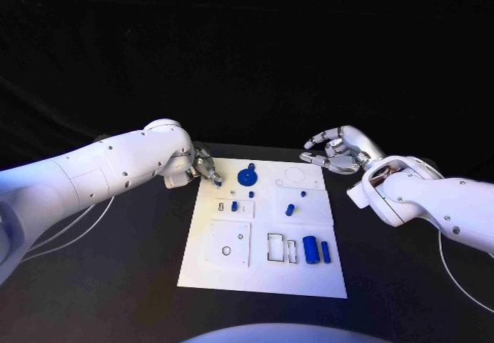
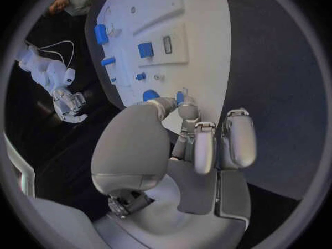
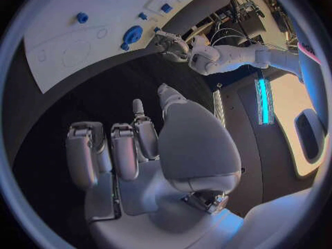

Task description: Assemble the parts on the task board

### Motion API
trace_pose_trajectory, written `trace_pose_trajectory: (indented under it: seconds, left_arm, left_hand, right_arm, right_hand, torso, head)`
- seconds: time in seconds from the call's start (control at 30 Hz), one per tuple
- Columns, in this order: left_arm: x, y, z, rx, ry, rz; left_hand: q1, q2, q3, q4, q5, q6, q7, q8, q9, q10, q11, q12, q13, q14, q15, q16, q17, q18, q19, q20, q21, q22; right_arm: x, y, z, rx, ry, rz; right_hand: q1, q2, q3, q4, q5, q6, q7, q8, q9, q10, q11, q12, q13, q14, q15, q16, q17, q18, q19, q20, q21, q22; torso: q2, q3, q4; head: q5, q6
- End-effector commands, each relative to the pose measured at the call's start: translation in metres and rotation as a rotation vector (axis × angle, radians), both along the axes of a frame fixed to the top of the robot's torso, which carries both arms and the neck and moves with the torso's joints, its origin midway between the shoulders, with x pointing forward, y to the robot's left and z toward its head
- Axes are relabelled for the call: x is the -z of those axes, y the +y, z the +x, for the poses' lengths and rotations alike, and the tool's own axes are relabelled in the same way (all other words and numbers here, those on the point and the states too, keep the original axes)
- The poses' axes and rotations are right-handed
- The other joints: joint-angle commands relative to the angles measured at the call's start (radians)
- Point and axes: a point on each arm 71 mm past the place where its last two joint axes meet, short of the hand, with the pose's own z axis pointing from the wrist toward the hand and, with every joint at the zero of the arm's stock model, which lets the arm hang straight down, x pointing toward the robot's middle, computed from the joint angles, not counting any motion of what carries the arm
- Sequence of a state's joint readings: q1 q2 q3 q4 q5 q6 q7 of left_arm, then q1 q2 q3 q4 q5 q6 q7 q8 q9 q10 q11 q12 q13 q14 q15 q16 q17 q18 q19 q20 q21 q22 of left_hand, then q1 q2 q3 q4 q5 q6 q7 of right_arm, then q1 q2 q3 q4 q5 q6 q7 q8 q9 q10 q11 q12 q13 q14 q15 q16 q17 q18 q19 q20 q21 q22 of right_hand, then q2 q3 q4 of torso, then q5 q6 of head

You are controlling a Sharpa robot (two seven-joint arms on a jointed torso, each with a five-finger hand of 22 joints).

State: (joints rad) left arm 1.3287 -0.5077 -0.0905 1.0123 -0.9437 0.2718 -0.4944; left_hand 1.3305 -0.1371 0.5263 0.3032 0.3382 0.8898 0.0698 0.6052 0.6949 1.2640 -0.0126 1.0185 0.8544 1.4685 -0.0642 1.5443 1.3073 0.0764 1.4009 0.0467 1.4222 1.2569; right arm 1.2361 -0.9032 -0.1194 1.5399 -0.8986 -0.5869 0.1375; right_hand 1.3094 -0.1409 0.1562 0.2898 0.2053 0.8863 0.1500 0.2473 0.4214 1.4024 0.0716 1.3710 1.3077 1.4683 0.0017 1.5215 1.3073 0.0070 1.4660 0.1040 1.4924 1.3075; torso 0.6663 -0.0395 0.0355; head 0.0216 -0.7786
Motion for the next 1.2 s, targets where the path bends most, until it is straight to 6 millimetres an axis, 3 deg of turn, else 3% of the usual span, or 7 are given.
trace_pose_trajectory:
  seconds: [0.03, 0.3, 0.5, 0.8, 1.2]
  left_arm:
    - [-0.001, -0.005, -0.005, -0.034, 0.022, -0.101]
    - [-0.005, -0.003, -0.02, -0.047, 0.019, -0.166]
    - [-0.01, -0.001, -0.034, -0.032, -0.026, -0.173]
    - [-0.003, 0.0, -0.055, 0.023, -0.075, -0.124]
    - [0.011, -0.003, -0.065, 0.073, -0.068, -0.061]
  left_hand:
    - [-0.017, -0.003, 0.145, -0.138, 0.002, -0.001, -0.005, 0.01, 0.089, 0.008, 0.001, 0.008, 0.005, 0.087, -0.005, -0.001, 0.208, -0.009, 0.003, -0.004, 0.005, 0.004]
    - [-0.047, -0.017, 0.194, -0.16, 0.005, 0.003, -0.01, 0.024, 0.102, 0.025, -0.003, 0.032, 0.028, 0.086, -0.009, -0.002, 0.204, -0.011, 0.01, -0.007, 0.011, 0.016]
    - [-0.073, -0.031, 0.23, -0.178, 0.009, 0.009, -0.014, 0.036, 0.108, 0.039, -0.007, 0.053, 0.047, 0.087, -0.012, -0.001, 0.205, -0.013, 0.016, -0.01, 0.016, 0.026]
    - [-0.102, -0.046, 0.273, -0.196, 0.011, 0.014, -0.018, 0.051, 0.108, 0.049, -0.011, 0.066, 0.058, 0.088, -0.016, 0.001, 0.209, -0.014, 0.02, -0.014, 0.02, 0.033]
    - [-0.111, -0.049, 0.286, -0.201, 0.012, 0.015, -0.019, 0.057, 0.106, 0.053, -0.012, 0.07, 0.062, 0.089, -0.017, 0.002, 0.211, -0.015, 0.021, -0.015, 0.021, 0.035]
  right_arm:
    - [0.0, -0.001, 0.0, -0.007, -0.004, -0.003]
    - [0.0, -0.004, 0.0, -0.003, -0.001, -0.003]
    - [0.001, -0.005, 0.0, -0.002, 0.001, -0.004]
    - [0.001, -0.005, -0.001, -0.005, 0.005, -0.005]
    - [0.002, -0.004, -0.001, -0.007, 0.008, -0.006]
  right_hand:
    - [-0.009, 0.006, -0.005, -0.002, 0.005, 0.005, -0.002, 0.003, 0.001, -0.005, -0.005, -0.007, 0.06, 0.07, -0.007, -0.004, 0.116, 0.018, 0.047, -0.002, -0.007, 0.2]
    - [-0.01, 0.006, -0.005, -0.002, 0.005, 0.005, -0.002, 0.004, 0.001, -0.008, -0.005, -0.01, 0.057, 0.068, -0.007, -0.006, 0.11, 0.02, 0.042, -0.002, -0.016, 0.194]
    - [-0.01, 0.006, -0.005, -0.001, 0.005, 0.005, -0.002, 0.004, 0.001, -0.012, -0.005, -0.015, 0.052, 0.068, -0.007, -0.007, 0.107, 0.022, 0.039, -0.002, -0.019, 0.191]
    - [-0.01, 0.006, -0.005, -0.001, 0.005, 0.005, -0.002, 0.004, 0.001, -0.012, -0.005, -0.015, 0.052, 0.068, -0.007, -0.007, 0.107, 0.022, 0.039, -0.002, -0.019, 0.191]
    - [-0.011, 0.006, -0.006, -0.001, 0.006, 0.006, -0.002, 0.005, 0.002, -0.012, -0.006, -0.015, 0.052, 0.067, -0.007, -0.008, 0.106, 0.022, 0.039, -0.002, -0.02, 0.191]
  torso:
    - [-0.003, 0.0002, 0.0032]
    - [-0.006, 0.002, 0.0032]
    - [-0.009, 0.0047, 0.0067]
    - [-0.009, 0.0042, 0.0065]
    - [-0.006, 0.0029, 0.0043]
  head:
    - [-0.001, -0.001]
    - [0.003, 0.002]
    - [0.003, -0.001]
    - [0.012, -0.004]
    - [0.018, -0.006]
